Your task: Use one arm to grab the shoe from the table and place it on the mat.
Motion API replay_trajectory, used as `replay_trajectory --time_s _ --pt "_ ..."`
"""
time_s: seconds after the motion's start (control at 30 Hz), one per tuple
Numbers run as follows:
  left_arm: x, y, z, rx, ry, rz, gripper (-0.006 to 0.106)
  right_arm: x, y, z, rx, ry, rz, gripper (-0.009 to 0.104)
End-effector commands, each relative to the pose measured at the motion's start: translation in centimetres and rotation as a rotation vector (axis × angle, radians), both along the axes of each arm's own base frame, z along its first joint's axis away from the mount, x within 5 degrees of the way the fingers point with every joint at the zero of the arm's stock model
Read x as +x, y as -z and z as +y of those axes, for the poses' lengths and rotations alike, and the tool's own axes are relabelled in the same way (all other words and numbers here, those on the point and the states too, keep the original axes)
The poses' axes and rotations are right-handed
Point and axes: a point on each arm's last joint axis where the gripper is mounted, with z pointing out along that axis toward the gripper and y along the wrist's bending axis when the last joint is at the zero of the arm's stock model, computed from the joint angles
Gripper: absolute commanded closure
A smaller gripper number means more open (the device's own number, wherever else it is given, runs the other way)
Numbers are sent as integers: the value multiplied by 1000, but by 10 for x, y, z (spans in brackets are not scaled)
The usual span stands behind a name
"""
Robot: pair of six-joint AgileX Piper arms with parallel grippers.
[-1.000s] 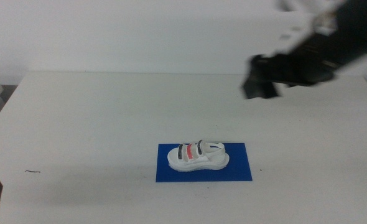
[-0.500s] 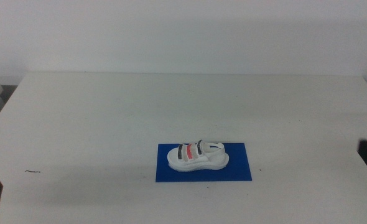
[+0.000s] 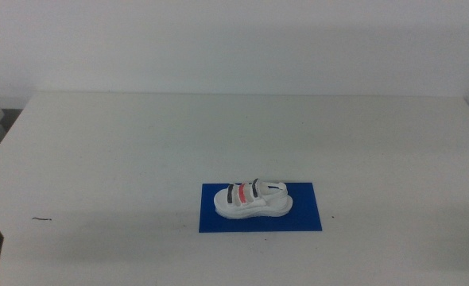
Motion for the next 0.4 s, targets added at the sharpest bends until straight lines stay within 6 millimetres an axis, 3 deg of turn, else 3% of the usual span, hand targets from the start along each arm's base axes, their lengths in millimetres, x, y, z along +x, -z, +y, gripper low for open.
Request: replay_trajectory --time_s 0.0,0.37 --pt "0 -1 0 -5 2 -7 7 -4 0 -1 -14 8 -52 2" --pt "0 -1 0 -5 2 -7 7 -7 3 -1 -16 8 -34 2"
